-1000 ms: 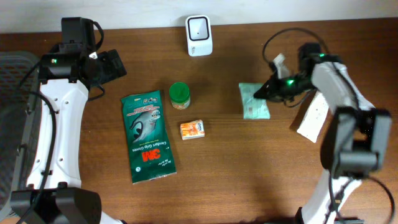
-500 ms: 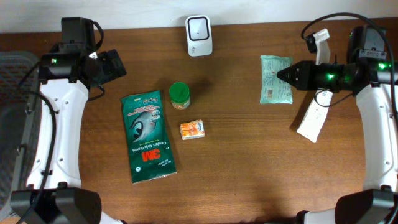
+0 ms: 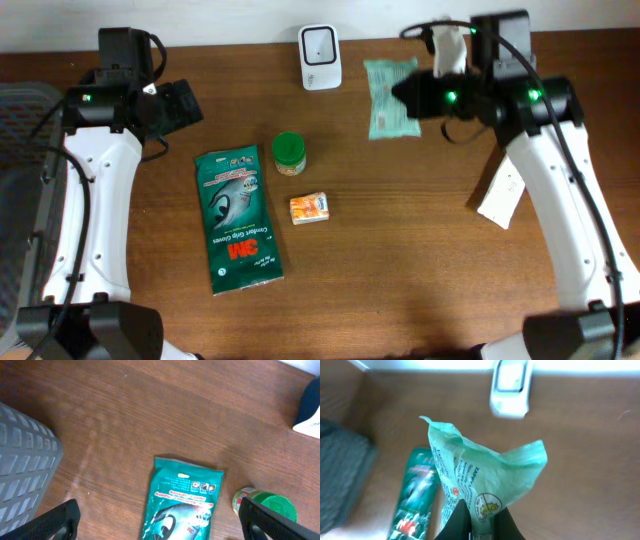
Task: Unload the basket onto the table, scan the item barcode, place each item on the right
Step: 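Carry the mint-green packet up to the barcode scanner, then hold the packet's barcode in front of the scanner window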
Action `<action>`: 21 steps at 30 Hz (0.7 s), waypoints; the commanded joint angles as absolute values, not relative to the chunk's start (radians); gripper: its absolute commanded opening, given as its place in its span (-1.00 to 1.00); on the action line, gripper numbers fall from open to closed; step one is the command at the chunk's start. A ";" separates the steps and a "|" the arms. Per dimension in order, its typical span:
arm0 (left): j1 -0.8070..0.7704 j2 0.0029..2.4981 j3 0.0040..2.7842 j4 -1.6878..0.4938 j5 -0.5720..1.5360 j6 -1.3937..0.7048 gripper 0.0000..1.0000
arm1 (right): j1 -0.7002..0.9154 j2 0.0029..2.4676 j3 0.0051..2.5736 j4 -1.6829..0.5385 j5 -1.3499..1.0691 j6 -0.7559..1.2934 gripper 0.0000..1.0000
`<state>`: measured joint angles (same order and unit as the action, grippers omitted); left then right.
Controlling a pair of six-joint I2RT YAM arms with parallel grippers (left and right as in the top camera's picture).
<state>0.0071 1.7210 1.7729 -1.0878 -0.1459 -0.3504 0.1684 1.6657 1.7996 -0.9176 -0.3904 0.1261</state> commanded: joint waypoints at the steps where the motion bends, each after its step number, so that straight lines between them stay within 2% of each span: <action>1: 0.010 1.719 1.783 -1.086 -0.142 -0.335 0.99 | 0.247 1.772 1.980 -0.836 -0.157 0.077 -0.92; 8: 0.010 1.719 1.783 -1.086 -0.143 -0.335 0.99 | 0.323 1.959 1.982 -0.458 0.049 -0.066 -0.92; 13: 0.010 1.719 1.783 -1.086 -0.143 -0.335 0.99 | 0.329 2.088 1.982 -0.213 0.050 -0.180 -0.92; 17: 0.010 1.719 1.783 -1.086 -0.143 -0.335 0.98 | 0.329 2.202 1.982 0.005 0.049 -0.370 -0.92; 21: 0.010 1.719 1.783 -1.086 -0.143 -0.335 0.99 | 0.329 2.292 1.982 0.189 0.013 -0.476 -0.91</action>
